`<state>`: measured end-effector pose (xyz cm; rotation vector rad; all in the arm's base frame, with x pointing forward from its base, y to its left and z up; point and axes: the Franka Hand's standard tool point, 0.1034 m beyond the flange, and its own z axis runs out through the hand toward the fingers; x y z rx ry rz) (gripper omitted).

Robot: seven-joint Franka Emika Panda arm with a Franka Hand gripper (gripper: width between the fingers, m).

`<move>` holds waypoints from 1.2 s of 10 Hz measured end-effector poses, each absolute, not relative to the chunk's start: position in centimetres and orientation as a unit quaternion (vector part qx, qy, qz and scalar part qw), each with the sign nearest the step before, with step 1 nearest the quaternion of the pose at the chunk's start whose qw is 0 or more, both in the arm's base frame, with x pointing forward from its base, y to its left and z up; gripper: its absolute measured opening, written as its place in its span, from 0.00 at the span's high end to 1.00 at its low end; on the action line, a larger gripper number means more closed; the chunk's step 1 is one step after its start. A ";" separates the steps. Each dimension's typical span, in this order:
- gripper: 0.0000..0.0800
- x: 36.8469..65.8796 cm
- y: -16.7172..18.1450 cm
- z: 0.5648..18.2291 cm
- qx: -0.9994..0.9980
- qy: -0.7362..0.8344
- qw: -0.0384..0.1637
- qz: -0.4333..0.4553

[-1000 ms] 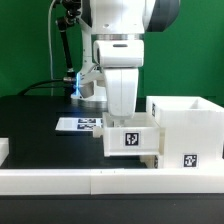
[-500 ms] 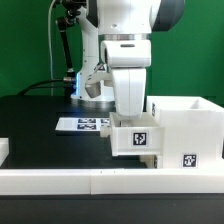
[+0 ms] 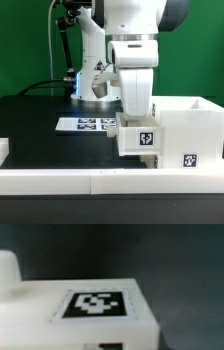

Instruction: Assemble drawer

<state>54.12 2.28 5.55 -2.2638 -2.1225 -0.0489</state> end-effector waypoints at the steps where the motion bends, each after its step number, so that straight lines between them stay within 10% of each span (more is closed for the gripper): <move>1: 0.94 54.1 2.3 5.6 -0.729 -0.684 0.019 -0.016; 3: 0.94 54.1 2.2 5.5 -0.730 -0.683 0.019 -0.016; 7: 0.30 54.2 2.2 5.7 -0.730 -0.683 0.018 -0.016; 12: 0.19 54.7 1.4 9.2 -0.726 -0.687 0.024 0.006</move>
Offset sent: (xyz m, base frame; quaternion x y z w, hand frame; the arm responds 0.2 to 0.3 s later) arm 0.0000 0.0000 0.0000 0.0000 0.0000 0.0000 1.0000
